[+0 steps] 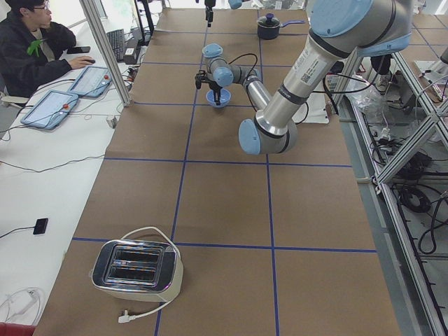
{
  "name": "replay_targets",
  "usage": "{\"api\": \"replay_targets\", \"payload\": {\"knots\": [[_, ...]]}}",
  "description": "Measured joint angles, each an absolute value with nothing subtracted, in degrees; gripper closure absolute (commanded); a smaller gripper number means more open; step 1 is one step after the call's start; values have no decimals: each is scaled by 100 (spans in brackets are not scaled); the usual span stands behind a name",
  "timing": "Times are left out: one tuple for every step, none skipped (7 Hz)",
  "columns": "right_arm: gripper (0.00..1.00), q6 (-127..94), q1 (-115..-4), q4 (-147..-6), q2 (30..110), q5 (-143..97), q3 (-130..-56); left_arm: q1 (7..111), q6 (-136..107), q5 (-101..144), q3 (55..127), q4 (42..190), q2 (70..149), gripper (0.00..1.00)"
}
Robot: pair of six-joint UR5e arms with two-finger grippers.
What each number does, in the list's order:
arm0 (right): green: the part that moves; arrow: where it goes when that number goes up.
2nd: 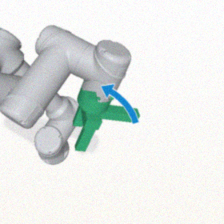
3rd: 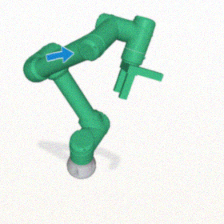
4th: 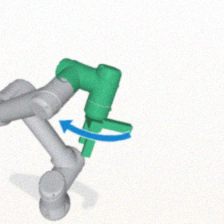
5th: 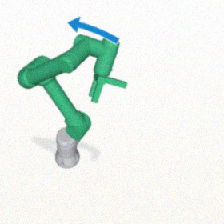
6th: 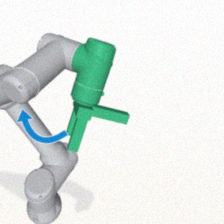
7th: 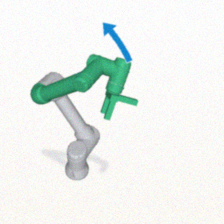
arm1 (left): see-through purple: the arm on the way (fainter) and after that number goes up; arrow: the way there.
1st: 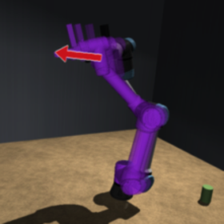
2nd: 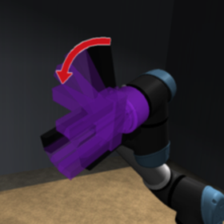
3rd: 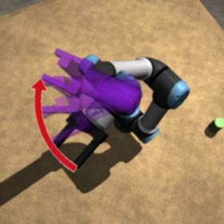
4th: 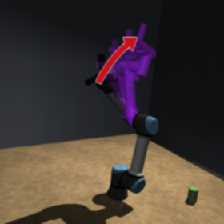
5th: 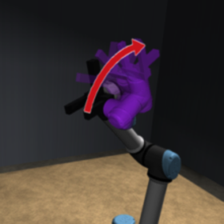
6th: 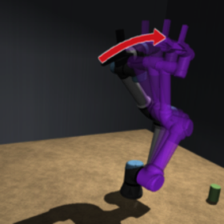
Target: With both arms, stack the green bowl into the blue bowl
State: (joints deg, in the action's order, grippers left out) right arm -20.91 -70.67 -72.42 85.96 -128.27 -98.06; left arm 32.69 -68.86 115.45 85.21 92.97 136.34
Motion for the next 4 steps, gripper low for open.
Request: {"api": "replay_targets", "payload": {"knots": [[0,-2091,-7067,-7242,8596,-12825,-9803,3220,-6889,11492,8506,9329,13636,100],[0,-2092,-7066,-7242,8596,-12824,-9798,3200,-6889,11470,8502,9346,13632,94],[0,-2092,-7067,-7242,8596,-12823,-9794,3195,-6878,11464,8500,9373,13624,63],[0,-2092,-7066,-7242,8596,-12823,-9793,3192,-6857,11460,8490,9478,13596,33]]}}
